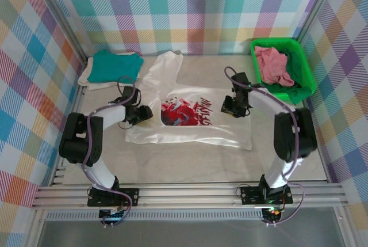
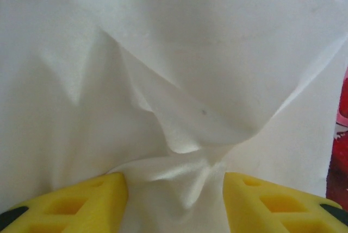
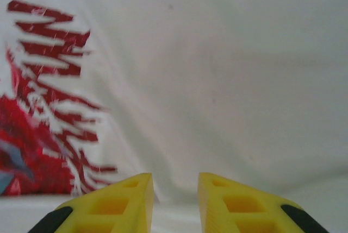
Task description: Fold and stack the t-shirts
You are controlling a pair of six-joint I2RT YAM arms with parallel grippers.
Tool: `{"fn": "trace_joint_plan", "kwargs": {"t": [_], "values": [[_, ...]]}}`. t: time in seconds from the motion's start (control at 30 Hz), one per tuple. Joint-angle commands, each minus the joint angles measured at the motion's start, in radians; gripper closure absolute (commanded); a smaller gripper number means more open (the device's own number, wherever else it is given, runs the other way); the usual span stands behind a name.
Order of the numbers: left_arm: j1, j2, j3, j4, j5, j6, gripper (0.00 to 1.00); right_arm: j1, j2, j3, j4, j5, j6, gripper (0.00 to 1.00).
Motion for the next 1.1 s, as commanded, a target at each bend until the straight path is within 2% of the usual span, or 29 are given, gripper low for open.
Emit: {"fn": "trace_joint_plan", "kwargs": {"t": [0.0, 0.2, 0.33, 0.43, 0.57, 0.73, 0.87, 0.93, 1.0, 1.07], "values": [[-0.058, -0.044, -0.118, -0.129, -0.02, -0.096, 0.48, -0.004, 0.055, 0.112, 0.022, -0.036, -0.026, 0.71], [-0.114, -0.149, -0.234, -0.151, -0.022, -0.181, 0.48, -0.005, 0.118, 0.256, -0.001, -0.041, -0.064, 0.7], [-0.127, -0.208, -0.148, -0.261, -0.097, -0.147, 0.45, -0.023, 0.119, 0.273, 0.01, -0.04, -0.066, 0.69], [-0.088, -0.217, -0.005, -0.3, -0.128, -0.072, 0.43, -0.038, 0.121, 0.287, 0.022, -0.054, -0.067, 0.68], [-0.014, -0.08, 0.364, -0.314, -0.124, 0.066, 0.41, -0.053, 0.128, 0.319, 0.043, -0.068, -0.083, 0.63], [0.008, 0.345, 0.997, -0.4, -0.158, 0.265, 0.4, -0.058, 0.147, 0.347, 0.125, -0.132, -0.126, 0.55], [0.031, 0.7, 1.523, -0.544, -0.117, 0.302, 0.37, -0.059, 0.165, 0.366, 0.152, -0.153, -0.161, 0.53], [0.031, 0.861, 1.773, -0.602, -0.117, 0.322, 0.36, -0.062, 0.163, 0.348, 0.18, -0.162, -0.181, 0.49], [0.032, 0.943, 1.871, -0.589, -0.124, 0.34, 0.33, -0.063, 0.166, 0.336, 0.203, -0.177, -0.191, 0.48], [0.034, 0.963, 1.848, -0.522, -0.133, 0.341, 0.33, -0.066, 0.17, 0.33, 0.216, -0.197, -0.193, 0.48]]}}
